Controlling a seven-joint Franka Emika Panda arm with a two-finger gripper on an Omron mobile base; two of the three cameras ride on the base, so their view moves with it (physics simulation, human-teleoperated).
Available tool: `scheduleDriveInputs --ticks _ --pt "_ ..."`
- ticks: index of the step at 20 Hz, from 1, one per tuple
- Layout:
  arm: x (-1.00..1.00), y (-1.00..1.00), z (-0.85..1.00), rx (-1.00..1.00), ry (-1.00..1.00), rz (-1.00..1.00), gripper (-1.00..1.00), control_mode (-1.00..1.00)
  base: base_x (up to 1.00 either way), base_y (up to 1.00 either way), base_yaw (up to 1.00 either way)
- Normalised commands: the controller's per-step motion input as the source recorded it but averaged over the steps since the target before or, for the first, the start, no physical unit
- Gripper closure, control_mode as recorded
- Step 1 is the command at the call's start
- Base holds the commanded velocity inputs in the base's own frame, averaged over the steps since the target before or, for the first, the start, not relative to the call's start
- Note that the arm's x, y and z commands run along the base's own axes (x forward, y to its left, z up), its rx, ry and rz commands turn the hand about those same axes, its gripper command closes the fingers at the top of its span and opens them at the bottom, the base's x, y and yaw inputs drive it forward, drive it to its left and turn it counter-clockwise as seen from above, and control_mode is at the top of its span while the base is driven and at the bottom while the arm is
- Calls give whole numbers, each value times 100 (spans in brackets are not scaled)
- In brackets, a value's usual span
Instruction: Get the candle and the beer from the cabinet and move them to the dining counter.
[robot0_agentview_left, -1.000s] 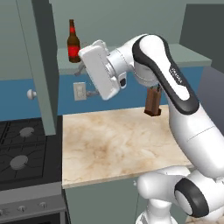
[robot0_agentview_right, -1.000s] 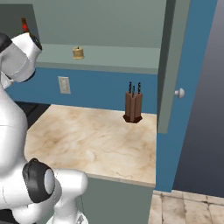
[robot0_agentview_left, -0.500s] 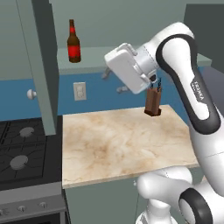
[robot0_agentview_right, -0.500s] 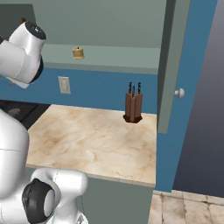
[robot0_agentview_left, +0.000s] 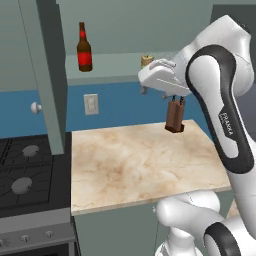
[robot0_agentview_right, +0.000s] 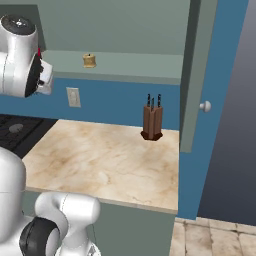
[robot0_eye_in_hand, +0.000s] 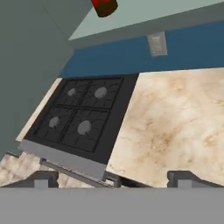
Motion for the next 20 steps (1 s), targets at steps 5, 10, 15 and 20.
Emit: scheduleDriveInputs --ticks 5,10,15,20 --pt "22 -48 8 -21 -24 -14 -100 -100 0 0 0" --pt "29 -49 3 -8 -18 -11 -100 -100 0 0 0" --pt "12 -43 18 0 -17 -12 -100 -100 0 0 0" --pt "14 -28 17 0 -12 -10 -100 -100 0 0 0"
